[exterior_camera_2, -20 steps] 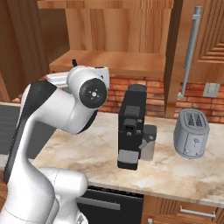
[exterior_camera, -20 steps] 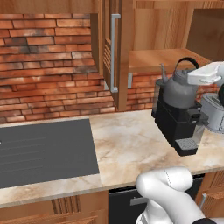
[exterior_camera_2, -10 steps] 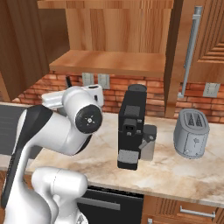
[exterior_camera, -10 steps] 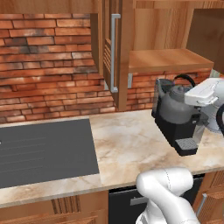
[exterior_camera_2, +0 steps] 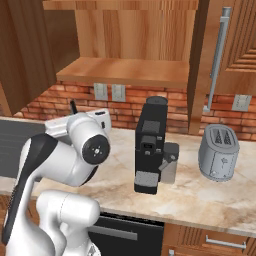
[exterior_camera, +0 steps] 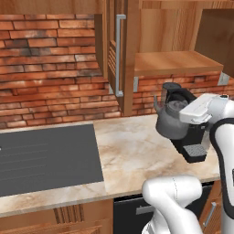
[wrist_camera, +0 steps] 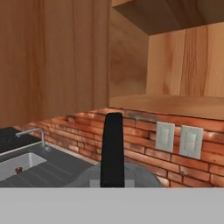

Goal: Open the cabinet, pick the kettle from the cabinet, and place it in the sink.

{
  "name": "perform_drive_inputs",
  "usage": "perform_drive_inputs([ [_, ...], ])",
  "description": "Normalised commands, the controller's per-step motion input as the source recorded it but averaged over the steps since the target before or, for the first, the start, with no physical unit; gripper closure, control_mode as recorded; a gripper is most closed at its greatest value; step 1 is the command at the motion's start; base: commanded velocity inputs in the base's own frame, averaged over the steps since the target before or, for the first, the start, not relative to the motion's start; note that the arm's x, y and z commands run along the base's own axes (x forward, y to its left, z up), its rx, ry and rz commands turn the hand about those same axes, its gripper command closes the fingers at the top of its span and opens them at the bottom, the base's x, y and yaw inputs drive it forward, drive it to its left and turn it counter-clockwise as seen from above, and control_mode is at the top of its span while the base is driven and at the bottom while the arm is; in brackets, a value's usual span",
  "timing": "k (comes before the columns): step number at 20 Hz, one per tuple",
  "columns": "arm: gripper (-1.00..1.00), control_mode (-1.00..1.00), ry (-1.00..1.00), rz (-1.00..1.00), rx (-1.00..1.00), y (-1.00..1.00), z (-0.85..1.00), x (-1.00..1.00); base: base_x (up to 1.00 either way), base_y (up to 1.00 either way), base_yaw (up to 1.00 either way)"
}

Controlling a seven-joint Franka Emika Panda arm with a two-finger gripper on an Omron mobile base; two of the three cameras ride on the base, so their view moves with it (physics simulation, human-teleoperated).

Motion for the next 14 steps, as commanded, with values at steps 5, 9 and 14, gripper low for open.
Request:
perform_drive_inputs([
  [5,1.00,-1.00,0.00,0.04,0.00,0.15,-0.30,0.05,0.00,0.00,0.00],
  [9,1.00,-1.00,0.00,0.04,0.00,0.09,-0.24,0.04,0.00,0.00,0.00],
  [14,1.00,-1.00,0.00,0.04,0.00,0.03,-0.17,0.02,0.00,0.00,0.00],
])
